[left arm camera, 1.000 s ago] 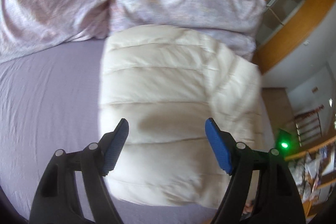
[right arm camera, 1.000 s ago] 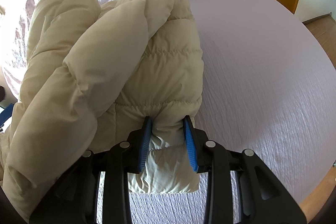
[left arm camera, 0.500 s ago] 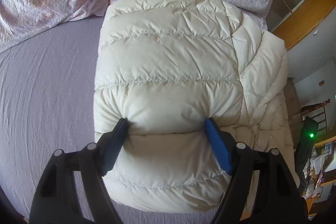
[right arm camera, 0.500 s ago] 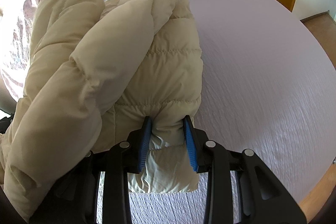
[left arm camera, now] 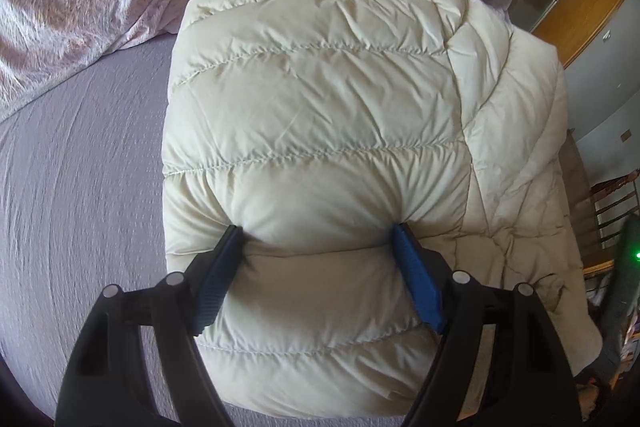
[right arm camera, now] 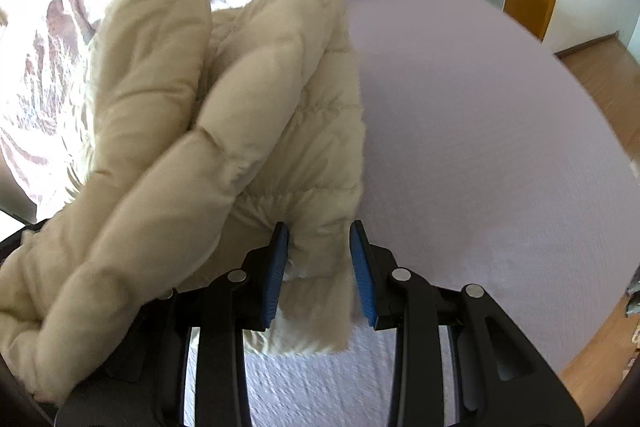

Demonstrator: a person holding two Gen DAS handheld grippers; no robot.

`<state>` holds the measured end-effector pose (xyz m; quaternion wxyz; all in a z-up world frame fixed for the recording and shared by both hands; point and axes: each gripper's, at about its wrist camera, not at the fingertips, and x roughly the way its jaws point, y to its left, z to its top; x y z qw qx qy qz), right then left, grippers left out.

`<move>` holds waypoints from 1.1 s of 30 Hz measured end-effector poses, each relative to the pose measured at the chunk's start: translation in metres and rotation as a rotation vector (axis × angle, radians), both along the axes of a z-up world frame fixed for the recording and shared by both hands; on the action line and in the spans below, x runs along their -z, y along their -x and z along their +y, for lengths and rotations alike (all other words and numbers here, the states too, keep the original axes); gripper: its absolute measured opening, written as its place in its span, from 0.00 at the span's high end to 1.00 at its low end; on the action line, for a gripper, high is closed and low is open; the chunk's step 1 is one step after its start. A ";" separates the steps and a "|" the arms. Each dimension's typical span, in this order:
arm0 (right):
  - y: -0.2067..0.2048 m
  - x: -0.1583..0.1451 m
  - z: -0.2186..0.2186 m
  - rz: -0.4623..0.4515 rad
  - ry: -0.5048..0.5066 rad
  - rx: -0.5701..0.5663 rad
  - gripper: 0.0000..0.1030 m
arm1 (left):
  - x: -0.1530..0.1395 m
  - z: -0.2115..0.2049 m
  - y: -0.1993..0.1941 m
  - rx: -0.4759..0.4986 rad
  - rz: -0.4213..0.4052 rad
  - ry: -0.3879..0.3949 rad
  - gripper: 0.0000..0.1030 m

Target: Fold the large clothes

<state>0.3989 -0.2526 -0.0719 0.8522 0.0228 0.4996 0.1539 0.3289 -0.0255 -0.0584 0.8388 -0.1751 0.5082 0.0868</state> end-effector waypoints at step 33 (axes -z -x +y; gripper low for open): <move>-0.003 -0.064 0.084 -0.084 0.023 -0.170 0.68 | 0.011 0.003 -0.010 0.035 0.005 -0.001 0.23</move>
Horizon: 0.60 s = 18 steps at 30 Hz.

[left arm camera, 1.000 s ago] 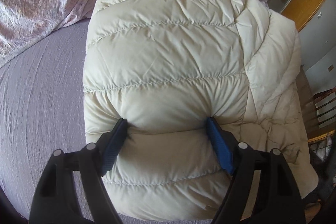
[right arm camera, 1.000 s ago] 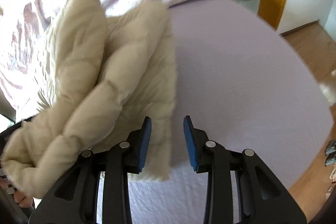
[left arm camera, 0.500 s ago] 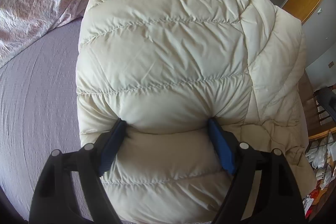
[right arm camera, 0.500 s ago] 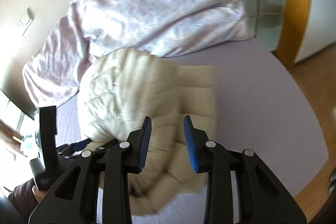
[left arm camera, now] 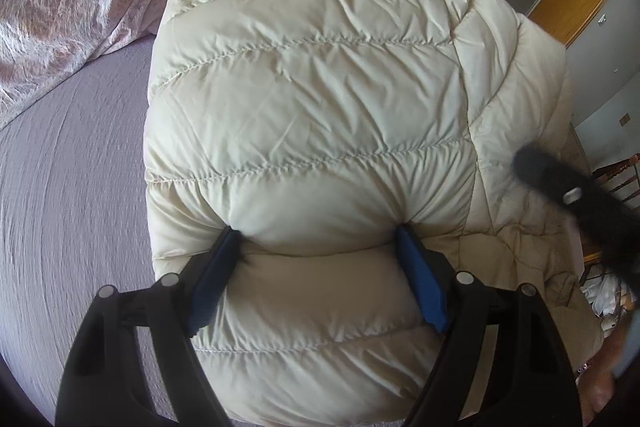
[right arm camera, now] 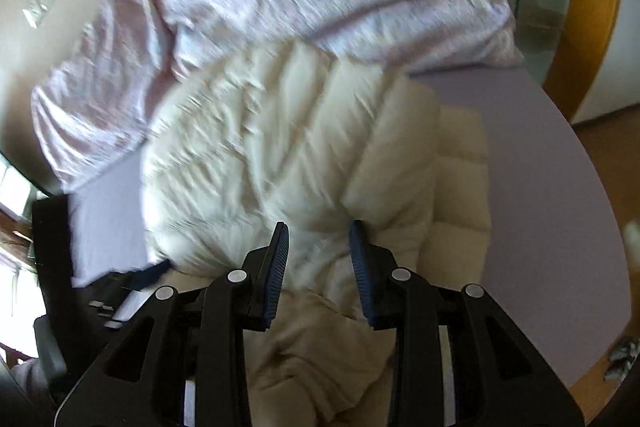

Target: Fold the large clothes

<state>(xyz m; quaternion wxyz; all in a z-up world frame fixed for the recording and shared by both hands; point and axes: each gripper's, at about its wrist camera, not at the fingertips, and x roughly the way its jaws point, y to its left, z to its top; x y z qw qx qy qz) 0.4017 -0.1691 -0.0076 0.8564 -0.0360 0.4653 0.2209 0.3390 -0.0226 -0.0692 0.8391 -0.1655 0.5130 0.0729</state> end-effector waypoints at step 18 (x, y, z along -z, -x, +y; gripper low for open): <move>-0.025 0.053 -0.024 0.097 0.023 0.097 0.74 | -0.035 0.016 -0.021 -0.003 -0.084 -0.119 0.26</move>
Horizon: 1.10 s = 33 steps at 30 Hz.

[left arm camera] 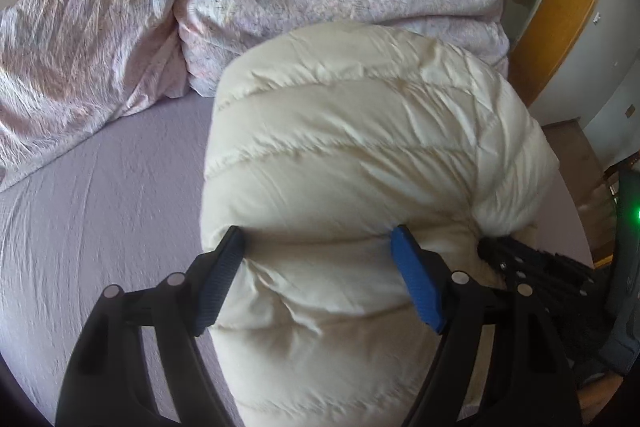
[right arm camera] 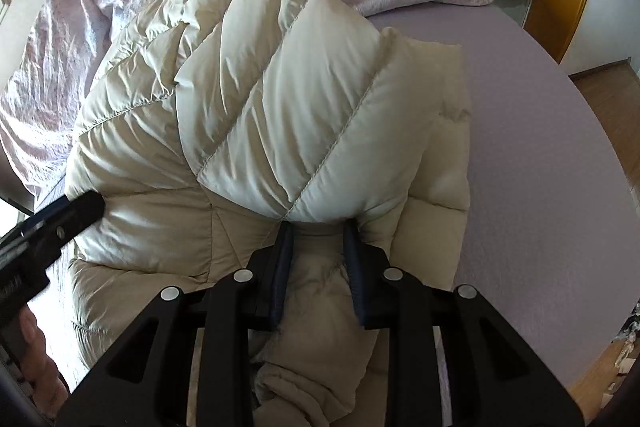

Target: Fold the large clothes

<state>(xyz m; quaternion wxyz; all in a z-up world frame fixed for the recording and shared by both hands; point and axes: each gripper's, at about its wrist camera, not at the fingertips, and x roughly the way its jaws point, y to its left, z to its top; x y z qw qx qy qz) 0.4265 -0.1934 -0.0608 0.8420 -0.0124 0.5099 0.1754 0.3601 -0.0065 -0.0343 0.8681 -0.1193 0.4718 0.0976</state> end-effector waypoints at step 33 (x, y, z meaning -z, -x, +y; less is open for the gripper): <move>-0.025 0.026 -0.007 -0.027 -0.080 0.018 0.74 | 0.059 0.008 -0.037 0.039 0.079 -0.061 0.15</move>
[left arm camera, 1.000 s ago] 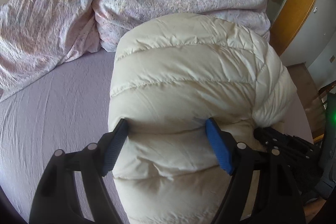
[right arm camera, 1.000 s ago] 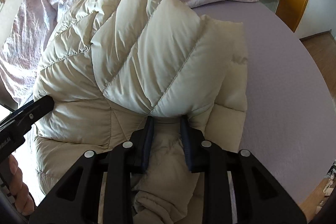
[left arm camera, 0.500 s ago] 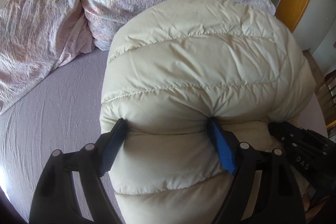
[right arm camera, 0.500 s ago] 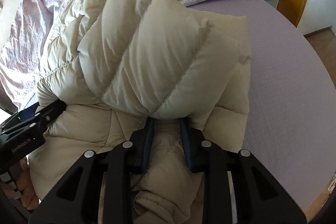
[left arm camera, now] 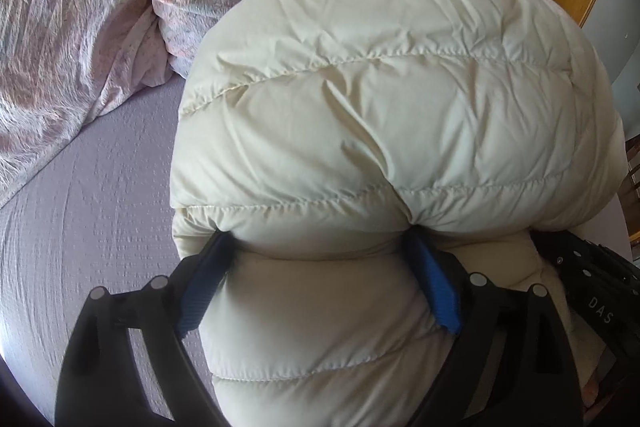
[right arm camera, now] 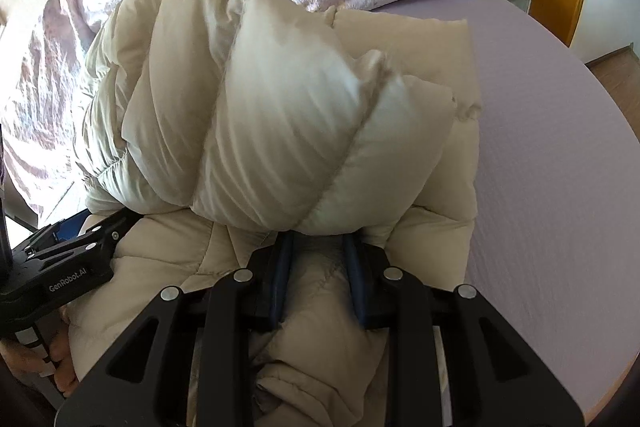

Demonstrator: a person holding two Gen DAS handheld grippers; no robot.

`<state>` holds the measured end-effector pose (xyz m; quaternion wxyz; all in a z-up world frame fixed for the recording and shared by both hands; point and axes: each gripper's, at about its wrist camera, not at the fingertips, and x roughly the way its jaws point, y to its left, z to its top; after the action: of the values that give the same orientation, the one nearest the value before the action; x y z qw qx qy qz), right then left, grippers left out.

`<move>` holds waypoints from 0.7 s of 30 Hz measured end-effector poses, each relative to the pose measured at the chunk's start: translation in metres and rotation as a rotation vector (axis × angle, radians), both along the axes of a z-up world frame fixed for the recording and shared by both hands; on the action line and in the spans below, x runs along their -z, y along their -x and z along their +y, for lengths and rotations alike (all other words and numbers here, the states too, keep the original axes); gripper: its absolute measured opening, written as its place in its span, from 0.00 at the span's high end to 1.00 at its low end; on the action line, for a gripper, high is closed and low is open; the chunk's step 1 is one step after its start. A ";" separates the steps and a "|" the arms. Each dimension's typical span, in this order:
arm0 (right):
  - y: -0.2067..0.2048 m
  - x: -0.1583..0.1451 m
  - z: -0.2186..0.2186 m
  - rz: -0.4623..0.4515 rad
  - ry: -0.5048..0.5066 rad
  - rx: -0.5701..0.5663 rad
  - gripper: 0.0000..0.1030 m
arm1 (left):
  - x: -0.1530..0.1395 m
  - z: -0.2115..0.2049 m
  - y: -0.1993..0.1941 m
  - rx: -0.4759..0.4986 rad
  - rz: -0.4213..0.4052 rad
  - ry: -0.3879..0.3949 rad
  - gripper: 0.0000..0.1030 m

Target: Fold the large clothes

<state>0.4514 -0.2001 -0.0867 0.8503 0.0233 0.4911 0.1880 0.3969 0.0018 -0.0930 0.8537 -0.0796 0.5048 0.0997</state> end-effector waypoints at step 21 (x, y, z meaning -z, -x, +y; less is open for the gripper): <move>-0.019 -0.065 0.017 -0.121 0.022 -0.059 0.73 | -0.043 0.010 0.012 -0.055 -0.129 0.004 0.14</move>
<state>0.4700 -0.1836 -0.0218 0.8728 -0.0119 0.4412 0.2084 0.3846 0.0117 -0.0504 0.8813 -0.1016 0.4465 0.1168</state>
